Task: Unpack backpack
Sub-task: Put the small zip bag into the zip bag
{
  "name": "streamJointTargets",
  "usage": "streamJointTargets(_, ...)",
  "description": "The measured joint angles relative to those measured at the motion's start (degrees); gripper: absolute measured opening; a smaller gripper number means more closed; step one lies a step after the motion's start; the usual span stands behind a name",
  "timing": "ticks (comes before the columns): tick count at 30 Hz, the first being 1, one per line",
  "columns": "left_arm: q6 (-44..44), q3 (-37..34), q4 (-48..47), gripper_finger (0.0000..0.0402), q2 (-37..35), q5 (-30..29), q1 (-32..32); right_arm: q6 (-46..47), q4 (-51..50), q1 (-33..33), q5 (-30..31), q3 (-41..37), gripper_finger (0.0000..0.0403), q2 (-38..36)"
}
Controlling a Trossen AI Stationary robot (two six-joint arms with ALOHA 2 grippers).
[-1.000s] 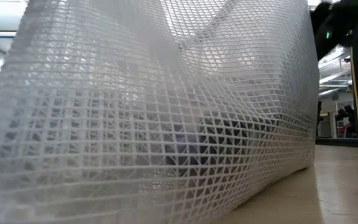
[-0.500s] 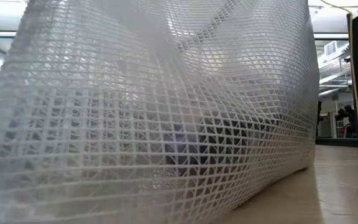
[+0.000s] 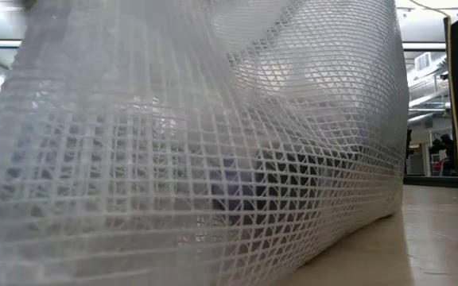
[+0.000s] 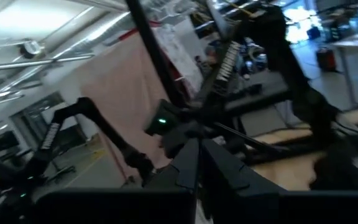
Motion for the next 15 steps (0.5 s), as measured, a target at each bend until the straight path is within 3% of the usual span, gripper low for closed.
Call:
streamJointTargets(6,0.0,0.0,0.08,0.0,0.0,0.0,0.0,-3.17,-7.11,-0.07,-2.62,6.87,0.0,2.6)
streamJointTargets(15,0.0,0.0,0.78,0.0,0.0,0.0,0.0,-5.28,-7.3,-0.59,-1.85,7.58,0.0003,2.63)
